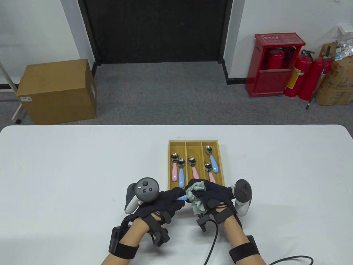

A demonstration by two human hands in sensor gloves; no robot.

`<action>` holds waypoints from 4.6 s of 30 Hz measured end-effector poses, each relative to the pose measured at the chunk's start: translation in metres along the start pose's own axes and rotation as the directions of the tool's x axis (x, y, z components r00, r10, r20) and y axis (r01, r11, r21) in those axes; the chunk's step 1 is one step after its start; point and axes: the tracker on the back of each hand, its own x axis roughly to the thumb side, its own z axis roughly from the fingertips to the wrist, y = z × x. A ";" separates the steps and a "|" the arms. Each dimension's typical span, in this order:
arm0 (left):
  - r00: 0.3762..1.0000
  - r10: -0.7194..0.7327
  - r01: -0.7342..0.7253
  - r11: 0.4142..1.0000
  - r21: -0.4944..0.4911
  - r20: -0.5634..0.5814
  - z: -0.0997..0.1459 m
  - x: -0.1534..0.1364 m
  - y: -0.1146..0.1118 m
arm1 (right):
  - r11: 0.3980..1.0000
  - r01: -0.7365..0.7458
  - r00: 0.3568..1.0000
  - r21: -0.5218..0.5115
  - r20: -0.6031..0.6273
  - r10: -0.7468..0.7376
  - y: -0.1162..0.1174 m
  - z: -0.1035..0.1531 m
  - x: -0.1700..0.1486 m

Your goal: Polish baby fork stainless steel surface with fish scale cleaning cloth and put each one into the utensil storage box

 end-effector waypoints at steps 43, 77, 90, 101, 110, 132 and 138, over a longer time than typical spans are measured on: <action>0.971 -0.233 0.231 0.972 0.032 0.058 0.003 0.014 0.007 | 0.926 -0.366 0.927 0.097 -0.055 0.372 -0.002 -0.002 0.008; 0.948 -0.304 0.309 0.950 0.039 -0.094 0.003 0.015 0.013 | 0.898 -0.440 0.868 -0.012 -0.262 0.422 -0.032 0.004 0.003; 0.845 -0.139 0.227 0.968 0.110 -0.515 -0.076 -0.017 0.051 | 0.946 -0.278 0.936 -0.169 -0.268 0.227 -0.062 0.008 0.008; 0.754 -0.078 0.242 0.956 0.166 -0.652 -0.121 -0.045 0.033 | 0.957 -0.209 0.953 -0.202 -0.263 0.153 -0.072 0.010 0.004; 0.727 -0.134 0.290 0.949 0.123 -0.674 -0.131 -0.048 0.018 | 0.961 -0.213 0.950 -0.178 -0.268 0.161 -0.069 0.010 0.001; 0.898 -0.304 0.380 0.900 0.214 -0.319 0.032 -0.044 0.089 | 0.952 -0.304 0.927 -0.028 -0.240 0.289 -0.036 0.003 0.002; 0.914 -0.310 0.376 0.890 0.257 -0.263 0.076 -0.062 0.067 | 0.933 -0.350 0.908 0.078 -0.219 0.359 -0.012 0.000 0.005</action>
